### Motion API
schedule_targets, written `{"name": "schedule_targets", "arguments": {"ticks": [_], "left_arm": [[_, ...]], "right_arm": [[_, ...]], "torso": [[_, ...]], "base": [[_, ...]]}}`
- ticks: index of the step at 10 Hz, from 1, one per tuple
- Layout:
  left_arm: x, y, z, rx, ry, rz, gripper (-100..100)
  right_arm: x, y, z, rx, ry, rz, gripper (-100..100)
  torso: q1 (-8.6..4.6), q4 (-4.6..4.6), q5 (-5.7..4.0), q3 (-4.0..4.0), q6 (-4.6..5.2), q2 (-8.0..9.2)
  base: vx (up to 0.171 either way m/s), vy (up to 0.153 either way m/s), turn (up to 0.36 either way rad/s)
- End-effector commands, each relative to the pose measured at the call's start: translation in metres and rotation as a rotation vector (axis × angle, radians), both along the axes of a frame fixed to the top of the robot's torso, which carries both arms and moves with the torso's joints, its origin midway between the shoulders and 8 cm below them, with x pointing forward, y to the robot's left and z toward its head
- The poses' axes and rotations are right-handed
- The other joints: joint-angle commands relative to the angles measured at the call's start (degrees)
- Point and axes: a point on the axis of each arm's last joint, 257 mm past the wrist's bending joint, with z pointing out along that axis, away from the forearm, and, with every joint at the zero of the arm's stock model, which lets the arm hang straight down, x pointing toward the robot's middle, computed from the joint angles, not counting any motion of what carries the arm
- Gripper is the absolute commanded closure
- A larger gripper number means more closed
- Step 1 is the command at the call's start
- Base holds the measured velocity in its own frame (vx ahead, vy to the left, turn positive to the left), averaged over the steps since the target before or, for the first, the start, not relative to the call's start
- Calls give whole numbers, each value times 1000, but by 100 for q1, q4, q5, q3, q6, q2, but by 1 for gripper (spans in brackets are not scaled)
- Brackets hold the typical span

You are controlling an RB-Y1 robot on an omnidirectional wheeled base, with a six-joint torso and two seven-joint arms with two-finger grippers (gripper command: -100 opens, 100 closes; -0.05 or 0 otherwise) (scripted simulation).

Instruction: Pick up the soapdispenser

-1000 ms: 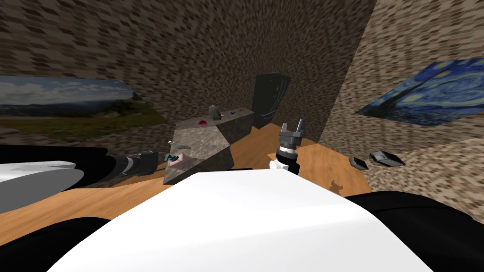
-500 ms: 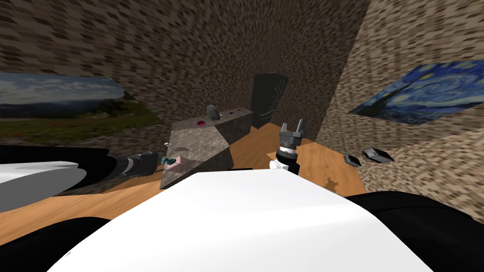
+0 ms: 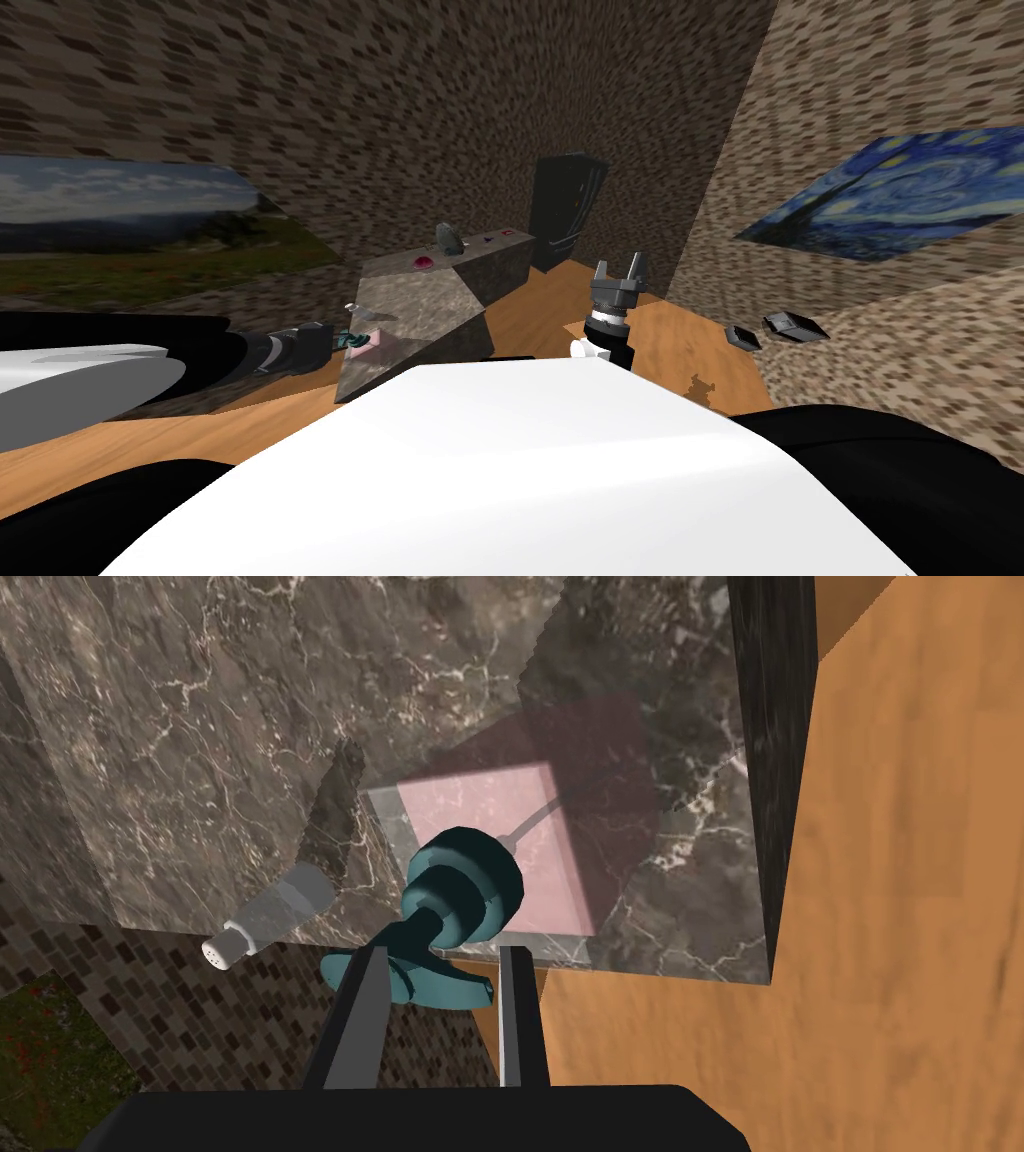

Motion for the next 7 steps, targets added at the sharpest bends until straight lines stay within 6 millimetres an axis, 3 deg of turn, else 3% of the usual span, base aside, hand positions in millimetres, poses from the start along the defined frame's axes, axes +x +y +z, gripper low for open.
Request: {"name": "schedule_targets", "arguments": {"ticks": [1, 2, 3, 4, 6, 7], "left_arm": [[0, 0, 0, 0, 0, 0, 100], [0, 0, 0, 0, 0, 0, 100], [0, 0, 0, 0, -1, 0, 0], [2, -10, 8, -3, 6, -12, 100], [2, -11, 9, -3, 3, -16, 100], [2, -12, 10, -3, 4, -15, 0]], "right_arm": [[0, 0, 0, 0, 0, 0, 0], [0, 0, 0, 0, 0, 0, 0], [0, 0, 0, 0, 0, 0, 0], [0, 0, 0, 0, 0, 0, 0], [0, 0, 0, 0, 0, 0, 0], [0, 0, 0, 0, 0, 0, 0]], "torso": [[0, 0, 0, 0, 0, 0], [0, 0, 0, 0, 0, 0], [0, -1, 0, 0, 0, 0], [0, -1, 0, -1, 0, 0], [8, 0, 0, 3, -5, 6], [6, -1, 2, 1, -2, 4]], "base": [[0, 0, 0], [0, 0, 0], [0, 0, 0], [-7, 27, 98], [-7, 24, 57], [0, 0, 0]]}}
